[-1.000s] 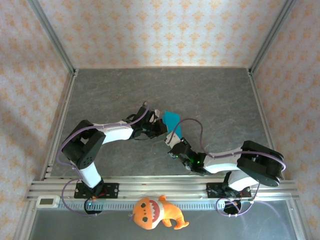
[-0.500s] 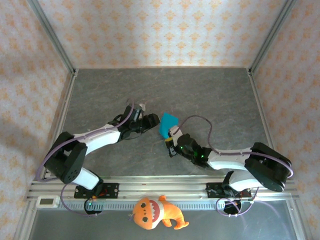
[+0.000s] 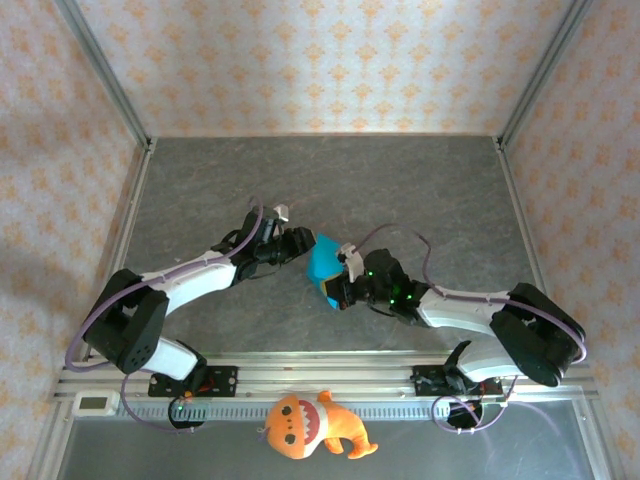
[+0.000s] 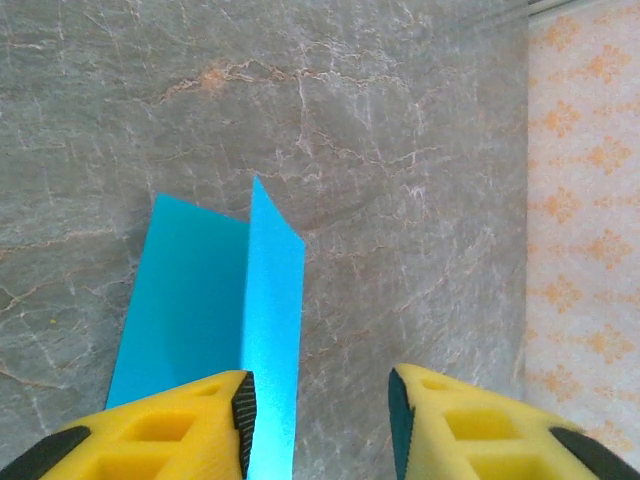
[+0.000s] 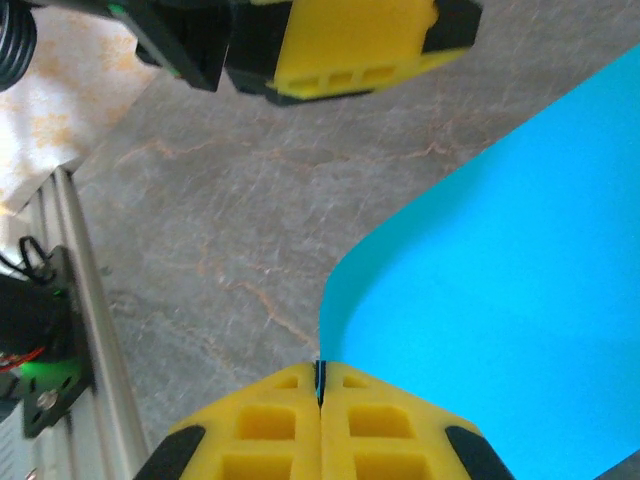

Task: Fold a paper plane with a square sheet of paper (pick it up from the middle)

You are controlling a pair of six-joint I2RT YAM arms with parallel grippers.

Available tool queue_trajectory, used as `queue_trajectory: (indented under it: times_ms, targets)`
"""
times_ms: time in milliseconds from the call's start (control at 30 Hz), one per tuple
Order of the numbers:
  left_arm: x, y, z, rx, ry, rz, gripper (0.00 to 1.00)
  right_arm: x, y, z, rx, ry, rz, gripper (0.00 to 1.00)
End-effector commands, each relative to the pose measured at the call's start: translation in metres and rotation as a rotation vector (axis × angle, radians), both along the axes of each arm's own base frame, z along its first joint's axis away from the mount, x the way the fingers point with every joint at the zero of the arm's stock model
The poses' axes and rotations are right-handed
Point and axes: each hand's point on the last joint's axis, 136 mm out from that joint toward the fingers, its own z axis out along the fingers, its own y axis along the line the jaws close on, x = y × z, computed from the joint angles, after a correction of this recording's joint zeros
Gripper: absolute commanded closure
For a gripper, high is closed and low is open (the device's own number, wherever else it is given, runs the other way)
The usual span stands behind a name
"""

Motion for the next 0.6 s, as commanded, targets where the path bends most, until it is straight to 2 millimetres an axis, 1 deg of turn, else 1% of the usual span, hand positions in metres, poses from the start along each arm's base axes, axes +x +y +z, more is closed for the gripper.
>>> queue_trajectory:
  times_ms: [0, 133, 200, 300, 467, 567]
  targets:
    - [0.005, -0.009, 0.003, -0.022, -0.025, -0.045, 0.65, -0.019, 0.000, -0.009, 0.022, 0.088, 0.081, 1.00]
    - [0.006, -0.017, -0.001, -0.029, -0.011, -0.085, 0.73, -0.022, -0.004, -0.026, -0.027, 0.133, 0.082, 1.00]
    - [0.008, -0.021, -0.004, -0.016, -0.003, -0.105, 0.76, -0.020, -0.005, -0.031, -0.037, 0.149, 0.072, 1.00]
    - [0.009, -0.028, -0.016, 0.024, 0.032, -0.142, 0.79, -0.018, -0.005, -0.033, -0.039, 0.164, 0.062, 1.00]
    - [0.011, -0.042, -0.037, 0.068, 0.076, -0.190, 0.90, -0.016, -0.003, -0.032, -0.033, 0.168, 0.057, 1.00]
    - [0.012, -0.045, -0.052, 0.097, 0.111, -0.197, 0.93, -0.015, -0.003, -0.034, -0.040, 0.173, 0.055, 1.00]
